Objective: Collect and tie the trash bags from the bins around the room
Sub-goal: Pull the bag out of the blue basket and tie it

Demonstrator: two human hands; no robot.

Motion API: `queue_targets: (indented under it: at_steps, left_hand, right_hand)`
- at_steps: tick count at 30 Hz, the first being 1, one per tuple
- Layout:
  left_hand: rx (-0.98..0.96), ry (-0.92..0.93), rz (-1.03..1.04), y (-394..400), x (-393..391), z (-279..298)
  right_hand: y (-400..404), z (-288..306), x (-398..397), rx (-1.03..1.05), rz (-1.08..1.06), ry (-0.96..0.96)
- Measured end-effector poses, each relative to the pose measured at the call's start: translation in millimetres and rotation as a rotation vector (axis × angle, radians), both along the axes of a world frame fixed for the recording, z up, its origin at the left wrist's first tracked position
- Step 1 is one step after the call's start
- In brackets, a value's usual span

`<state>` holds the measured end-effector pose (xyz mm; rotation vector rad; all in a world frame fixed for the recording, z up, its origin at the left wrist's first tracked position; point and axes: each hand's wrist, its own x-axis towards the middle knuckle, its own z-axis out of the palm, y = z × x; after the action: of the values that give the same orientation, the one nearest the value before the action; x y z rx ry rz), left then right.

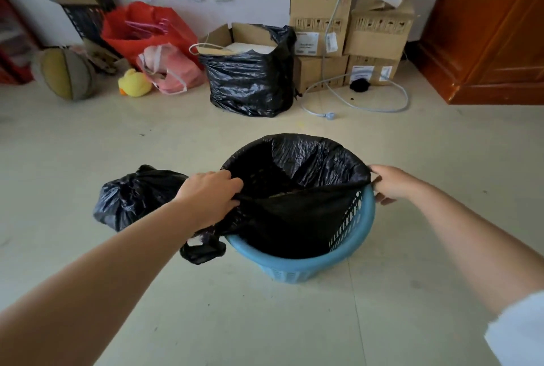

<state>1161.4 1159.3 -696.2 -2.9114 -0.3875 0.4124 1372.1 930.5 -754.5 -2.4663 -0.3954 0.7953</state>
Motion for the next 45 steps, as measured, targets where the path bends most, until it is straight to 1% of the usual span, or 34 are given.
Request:
queue_targets:
  at_steps: [4, 5, 7, 10, 13, 16, 18, 19, 21, 23, 24, 25, 26, 27, 28, 30, 31, 32, 33, 35, 36, 37, 38, 39, 40, 41, 42, 43, 44, 45]
  left_hand:
    - [-0.082, 0.113, 0.181, 6.8, 0.7, 12.5]
    - [-0.094, 0.127, 0.205, 9.0, 1.9, 14.8]
    - [-0.107, 0.095, 0.255, 11.5, 4.0, 20.0]
    - [-0.173, -0.049, 0.308, 10.9, 9.8, 24.7]
    - [-0.254, -0.156, 0.265, 5.6, 17.9, 21.9]
    - [-0.411, -0.276, 0.241, -9.6, 28.5, 21.7]
    - [-0.555, -0.448, 0.285, -20.2, 35.0, 26.0]
    - [-0.641, -0.555, 0.324, -24.2, 38.7, 28.7]
    - [-0.817, -0.74, 0.433, -29.2, 46.2, 34.6]
    - [-0.979, -0.866, 0.615, -31.6, 53.2, 41.0]
    - [-1.079, -0.9, 0.726, -30.2, 54.8, 42.5]
    - [-1.173, -0.901, 0.825, -28.2, 55.1, 45.7]
    - [-1.228, -0.861, 0.898, -25.7, 53.9, 47.3]
    - [-1.207, -0.78, 0.936, -22.1, 50.5, 46.9]
    - [-1.1, -0.653, 0.914, -17.9, 45.5, 44.7]
    - [-0.77, -0.372, 0.799, -12.2, 29.9, 40.9]
    - [-0.632, -0.272, 0.764, -10.4, 21.1, 41.1]
    - [-0.567, -0.208, 0.779, -6.3, 14.2, 37.1]
    - [-0.52, -0.134, 0.788, -3.5, 6.4, 33.5]
    - [-0.492, -0.041, 0.83, 5.2, -3.7, 27.7]
    - [-0.506, -0.019, 0.857, 10.9, -6.8, 23.4]
    - [-0.549, 0.009, 0.906, 13.6, -11.4, 22.5]
    - [-0.59, 0.021, 0.951, 16.5, -14.5, 21.2]
    - [-0.599, 0.023, 0.97, 17.9, -16.0, 21.3]
    - [-0.595, -0.004, 0.935, 19.0, -16.3, 23.8]
    - [-0.619, -0.068, 0.884, 18.0, -16.3, 26.1]
    - [-0.738, -0.205, 0.889, 18.6, -13.3, 30.3]
    - [-0.927, -0.41, 0.934, 18.6, -9.8, 39.5]
    - [-1.001, -0.58, 0.903, 20.0, -7.2, 48.7]
    - [-1.034, -0.75, 0.927, 20.0, -5.6, 58.6]
  right_hand:
    - [6.7, -1.0, 13.1, 0.255, -0.204, 0.112]
    - [10.0, 0.4, 15.3, 0.272, -0.242, 0.141]
    - [16.1, 3.9, 17.4, 0.26, -0.313, 0.212]
    - [20.8, 10.2, 16.7, 0.23, -0.413, 0.329]
    - [24.8, 16.1, 16.5, 0.209, -0.494, 0.401]
    - [32.5, 11.5, 20.4, 0.353, -0.666, 0.387]
    - [38.9, 10.8, 26.7, 0.505, -0.779, 0.298]
    - [42.3, 12.9, 31.8, 0.578, -0.801, 0.234]
    - [49.6, 24.6, 37.5, 0.729, -0.783, 0.126]
    - [56.1, 45.7, 33.1, 0.87, -0.686, 0.11]
    - [58.9, 57.9, 27.5, 0.947, -0.604, 0.129]
    - [60.2, 69.6, 20.5, 0.992, -0.489, 0.19]
    - [59.8, 76.6, 13.8, 0.994, -0.357, 0.246]
    - [58.4, 81.1, 8.2, 0.926, -0.225, 0.324]
    - [56.7, 85.9, 0.4, 0.795, -0.101, 0.377]
    - [53.3, 87.1, -10.3, 0.407, 0.085, 0.372]
    - [53.3, 85.0, -9.5, 0.219, 0.103, 0.317]
    - [55.4, 84.0, -9.6, 0.035, 0.103, 0.219]
    - [59.3, 82.2, -9.4, -0.081, 0.128, 0.112]
    - [71.6, 80.5, -8.0, -0.195, 0.24, -0.188]
    - [79.0, 78.8, -5.3, -0.225, 0.269, -0.327]
    - [87.1, 79.4, -3.6, -0.217, 0.274, -0.427]
    - [95.0, 80.5, -4.1, -0.195, 0.279, -0.475]
    - [103.0, 82.7, -6.3, -0.138, 0.275, -0.482]
    - [110.9, 86.6, -8.1, -0.045, 0.251, -0.441]
    - [118.5, 91.7, -10.1, 0.094, 0.201, -0.354]
    - [125.8, 97.6, -11.6, 0.247, 0.134, -0.241]
    - [132.7, 103.9, -11.7, 0.392, 0.074, -0.123]
    - [138.8, 111.7, -12.1, 0.51, 0.026, -0.023]
    - [143.8, 120.5, -12.6, 0.574, -0.004, 0.03]
